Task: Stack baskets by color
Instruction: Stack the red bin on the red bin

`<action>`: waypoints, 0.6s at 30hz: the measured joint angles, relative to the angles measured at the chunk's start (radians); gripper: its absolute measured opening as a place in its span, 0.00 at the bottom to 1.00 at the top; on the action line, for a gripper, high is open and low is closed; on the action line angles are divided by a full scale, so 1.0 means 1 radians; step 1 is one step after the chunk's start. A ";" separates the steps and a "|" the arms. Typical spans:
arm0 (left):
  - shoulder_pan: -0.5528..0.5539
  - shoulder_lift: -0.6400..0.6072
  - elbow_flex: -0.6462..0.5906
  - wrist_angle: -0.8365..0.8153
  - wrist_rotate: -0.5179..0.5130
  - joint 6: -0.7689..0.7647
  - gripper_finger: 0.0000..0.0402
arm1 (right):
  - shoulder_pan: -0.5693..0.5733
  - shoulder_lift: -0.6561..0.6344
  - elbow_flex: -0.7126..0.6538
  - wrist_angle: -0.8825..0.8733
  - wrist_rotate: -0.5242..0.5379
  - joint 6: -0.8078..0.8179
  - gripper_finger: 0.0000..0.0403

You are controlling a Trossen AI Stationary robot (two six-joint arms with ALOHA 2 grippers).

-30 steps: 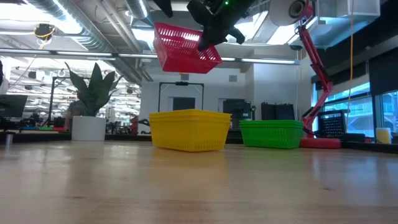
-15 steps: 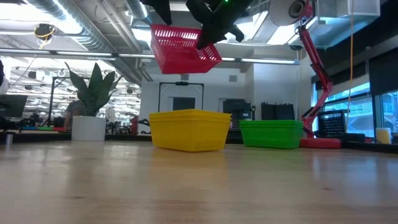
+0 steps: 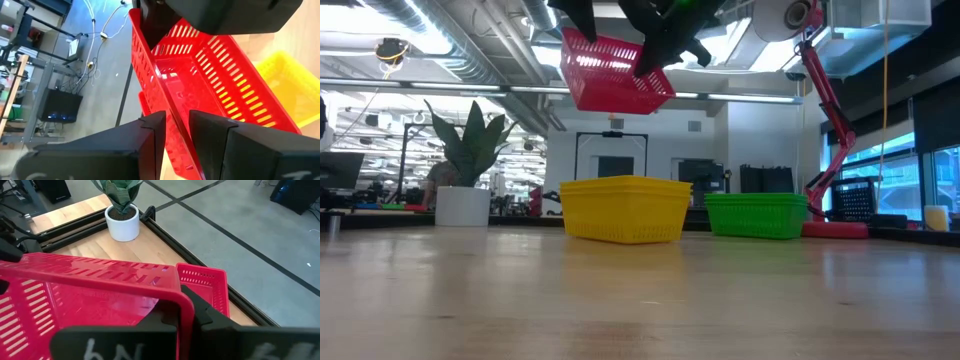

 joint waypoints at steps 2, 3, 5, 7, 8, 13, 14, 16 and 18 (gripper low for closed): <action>0.000 0.000 0.000 0.000 -0.001 0.000 0.20 | 0.000 0.000 0.000 0.000 0.000 0.000 0.00; 0.000 0.000 0.000 0.000 -0.001 0.000 0.20 | 0.000 0.000 0.000 0.000 0.000 0.000 0.00; 0.003 0.000 0.000 0.000 -0.001 0.000 0.20 | 0.000 0.000 0.000 0.000 0.001 -0.001 0.00; 0.013 0.000 0.000 -0.007 -0.001 -0.010 0.20 | 0.003 0.000 0.000 0.000 0.004 -0.001 0.00; 0.019 0.000 0.000 -0.018 -0.001 -0.024 0.20 | 0.006 0.000 0.000 0.000 0.005 -0.001 0.00; 0.049 0.001 -0.039 -0.034 0.005 -0.075 0.20 | 0.021 0.000 0.000 0.008 0.011 -0.005 0.00; 0.052 0.001 -0.043 -0.036 0.004 -0.083 0.20 | 0.022 0.000 0.000 0.010 0.011 -0.005 0.00; 0.053 0.001 -0.053 -0.036 -0.002 -0.105 0.19 | 0.024 0.000 0.000 0.013 0.011 -0.007 0.00; 0.052 0.001 -0.060 -0.036 -0.006 -0.113 0.15 | 0.024 0.000 0.000 0.008 0.006 -0.010 0.00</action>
